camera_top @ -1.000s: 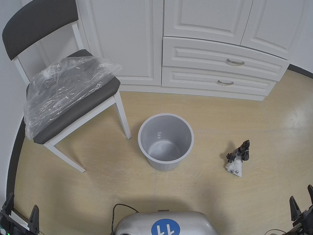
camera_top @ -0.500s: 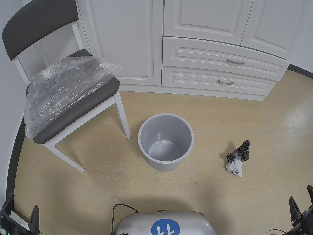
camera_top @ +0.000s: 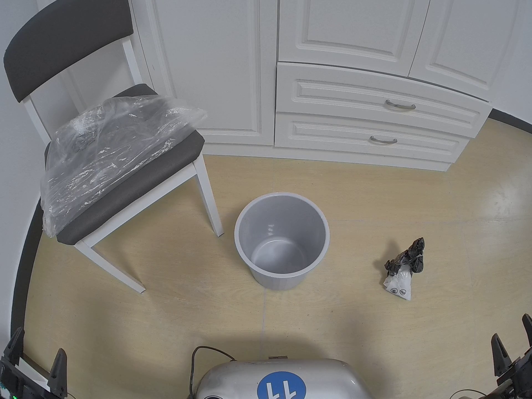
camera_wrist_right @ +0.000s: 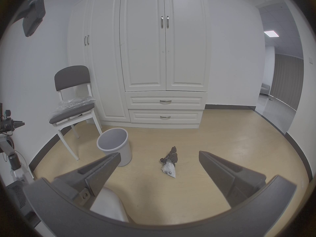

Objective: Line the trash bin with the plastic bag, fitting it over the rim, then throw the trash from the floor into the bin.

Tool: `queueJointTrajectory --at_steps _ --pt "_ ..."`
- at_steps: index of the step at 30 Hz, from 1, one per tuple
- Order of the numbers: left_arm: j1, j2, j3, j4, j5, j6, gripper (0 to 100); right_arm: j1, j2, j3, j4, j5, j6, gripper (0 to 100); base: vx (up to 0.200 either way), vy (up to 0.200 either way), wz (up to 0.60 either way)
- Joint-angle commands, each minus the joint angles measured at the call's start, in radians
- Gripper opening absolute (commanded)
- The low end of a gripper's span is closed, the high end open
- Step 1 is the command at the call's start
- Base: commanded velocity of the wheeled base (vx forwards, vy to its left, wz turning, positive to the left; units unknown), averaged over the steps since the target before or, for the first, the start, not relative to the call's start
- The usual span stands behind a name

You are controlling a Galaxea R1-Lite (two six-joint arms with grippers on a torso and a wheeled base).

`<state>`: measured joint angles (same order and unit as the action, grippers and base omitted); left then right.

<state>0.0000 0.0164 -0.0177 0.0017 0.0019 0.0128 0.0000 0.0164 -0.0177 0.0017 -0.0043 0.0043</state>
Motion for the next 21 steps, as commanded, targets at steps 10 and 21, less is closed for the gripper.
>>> queueJointTrajectory --at_steps 10,21 --pt "0.000 -0.016 0.018 -0.002 0.010 -0.024 100 0.000 -0.016 0.018 0.000 0.000 0.000 100 0.000 0.000 0.00" --pt "0.002 -0.016 0.018 -0.005 -0.039 0.052 100 0.000 -0.016 0.018 0.000 0.000 0.000 100 0.000 0.000 0.00"
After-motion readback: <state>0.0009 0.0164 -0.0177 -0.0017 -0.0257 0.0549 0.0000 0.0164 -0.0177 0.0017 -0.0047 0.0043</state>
